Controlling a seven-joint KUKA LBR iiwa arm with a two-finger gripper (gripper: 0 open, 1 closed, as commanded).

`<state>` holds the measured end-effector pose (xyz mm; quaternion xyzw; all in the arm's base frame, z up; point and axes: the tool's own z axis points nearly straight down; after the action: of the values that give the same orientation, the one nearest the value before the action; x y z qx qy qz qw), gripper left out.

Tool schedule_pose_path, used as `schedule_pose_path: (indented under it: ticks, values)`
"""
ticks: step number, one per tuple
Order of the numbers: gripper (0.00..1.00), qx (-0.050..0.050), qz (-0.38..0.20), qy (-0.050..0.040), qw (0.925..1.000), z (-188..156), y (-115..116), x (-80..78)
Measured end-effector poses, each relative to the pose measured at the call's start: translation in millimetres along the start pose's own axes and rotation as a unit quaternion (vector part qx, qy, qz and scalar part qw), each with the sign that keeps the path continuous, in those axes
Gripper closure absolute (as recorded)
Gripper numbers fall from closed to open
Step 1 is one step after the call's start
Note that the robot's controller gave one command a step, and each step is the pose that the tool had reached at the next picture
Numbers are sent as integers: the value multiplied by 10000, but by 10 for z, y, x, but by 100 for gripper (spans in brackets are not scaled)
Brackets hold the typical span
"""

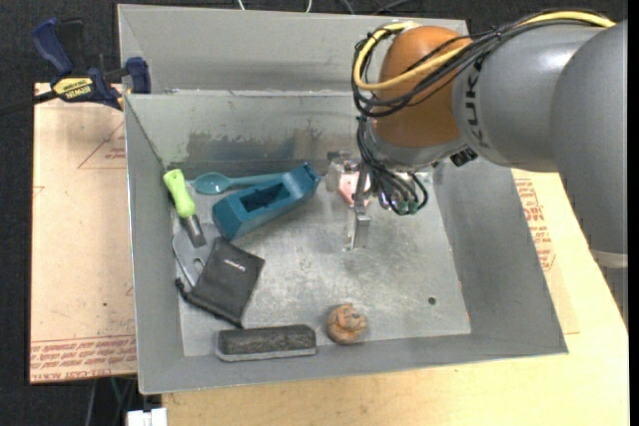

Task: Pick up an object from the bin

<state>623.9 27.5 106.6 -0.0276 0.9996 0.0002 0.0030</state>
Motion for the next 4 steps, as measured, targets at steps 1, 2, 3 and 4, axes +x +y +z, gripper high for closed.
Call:
schedule_pose_path:
  ticks: [1,2,3,4]
  values:
    - [0,24,247,-46,9997,215,556,309]
    - [0,26,85,43,10000,114,816,303]
    - [0,15,409,-8,9992,34,774,188]
    - [0,25,465,-25,9989,95,802,52]
